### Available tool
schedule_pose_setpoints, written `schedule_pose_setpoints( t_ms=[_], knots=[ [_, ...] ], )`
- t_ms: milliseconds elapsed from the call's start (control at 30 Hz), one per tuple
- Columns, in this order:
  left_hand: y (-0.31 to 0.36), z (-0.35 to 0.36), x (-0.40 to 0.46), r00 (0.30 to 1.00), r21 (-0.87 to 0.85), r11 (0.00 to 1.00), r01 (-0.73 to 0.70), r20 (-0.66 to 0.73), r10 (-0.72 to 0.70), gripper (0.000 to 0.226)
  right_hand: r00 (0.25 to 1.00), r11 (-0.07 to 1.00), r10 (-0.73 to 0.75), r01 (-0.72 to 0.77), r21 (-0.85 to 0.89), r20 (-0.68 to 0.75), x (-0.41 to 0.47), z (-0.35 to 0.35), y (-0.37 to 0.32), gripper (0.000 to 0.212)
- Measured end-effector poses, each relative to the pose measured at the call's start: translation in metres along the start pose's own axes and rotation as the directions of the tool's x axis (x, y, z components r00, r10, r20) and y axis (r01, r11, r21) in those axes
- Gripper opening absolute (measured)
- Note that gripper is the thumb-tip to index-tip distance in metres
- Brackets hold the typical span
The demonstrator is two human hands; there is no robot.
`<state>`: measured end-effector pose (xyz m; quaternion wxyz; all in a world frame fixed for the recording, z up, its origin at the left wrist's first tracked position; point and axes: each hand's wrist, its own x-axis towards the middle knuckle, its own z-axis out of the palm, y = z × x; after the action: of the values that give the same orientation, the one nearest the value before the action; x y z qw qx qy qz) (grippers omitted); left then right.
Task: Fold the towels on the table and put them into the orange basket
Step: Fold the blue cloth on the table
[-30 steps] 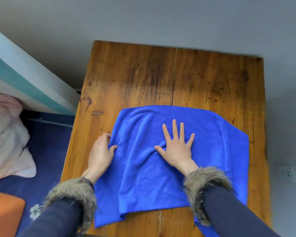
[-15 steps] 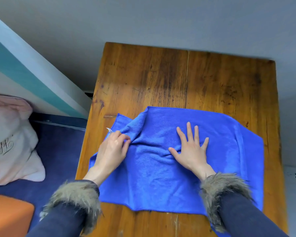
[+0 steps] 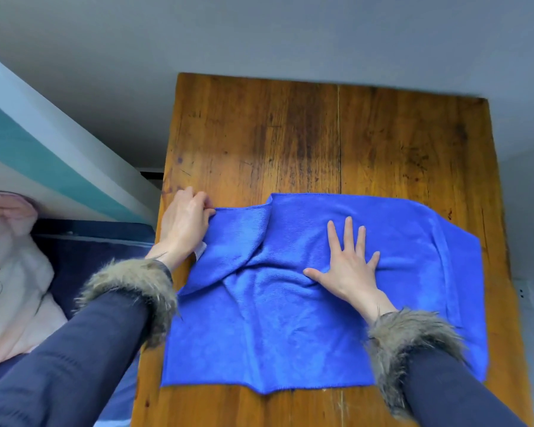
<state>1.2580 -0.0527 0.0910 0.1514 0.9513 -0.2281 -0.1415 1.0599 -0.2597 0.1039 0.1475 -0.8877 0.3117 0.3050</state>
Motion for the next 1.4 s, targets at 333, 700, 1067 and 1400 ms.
schedule_pose_setpoints(
  t_ms=[333, 700, 1067, 1400],
  knots=[
    [-0.003, -0.008, -0.004, 0.972, 0.095, 0.992, -0.085, -0.211, 0.103, 0.032, 0.986, 0.999, -0.019, 0.023, 0.023, -0.165, 0.006, 0.000, -0.027, 0.084],
    [-0.012, 0.057, -0.061, 0.950, 0.250, 0.918, -0.308, 0.040, 0.309, 0.053, 0.978, 0.997, -0.067, 0.056, -0.061, -0.199, 0.025, 0.011, -0.035, 0.096],
    [-0.020, 0.037, -0.041, 0.946, 0.311, 0.896, -0.317, 0.029, 0.324, 0.053, 0.967, 0.993, -0.112, 0.105, -0.045, -0.228, 0.033, -0.001, -0.044, 0.087],
    [-0.022, 0.061, -0.102, 0.955, 0.257, 0.920, -0.295, 0.070, 0.287, 0.053, 0.936, 0.977, -0.214, 0.207, -0.057, -0.280, -0.029, 0.069, -0.032, 0.067]
  ],
)
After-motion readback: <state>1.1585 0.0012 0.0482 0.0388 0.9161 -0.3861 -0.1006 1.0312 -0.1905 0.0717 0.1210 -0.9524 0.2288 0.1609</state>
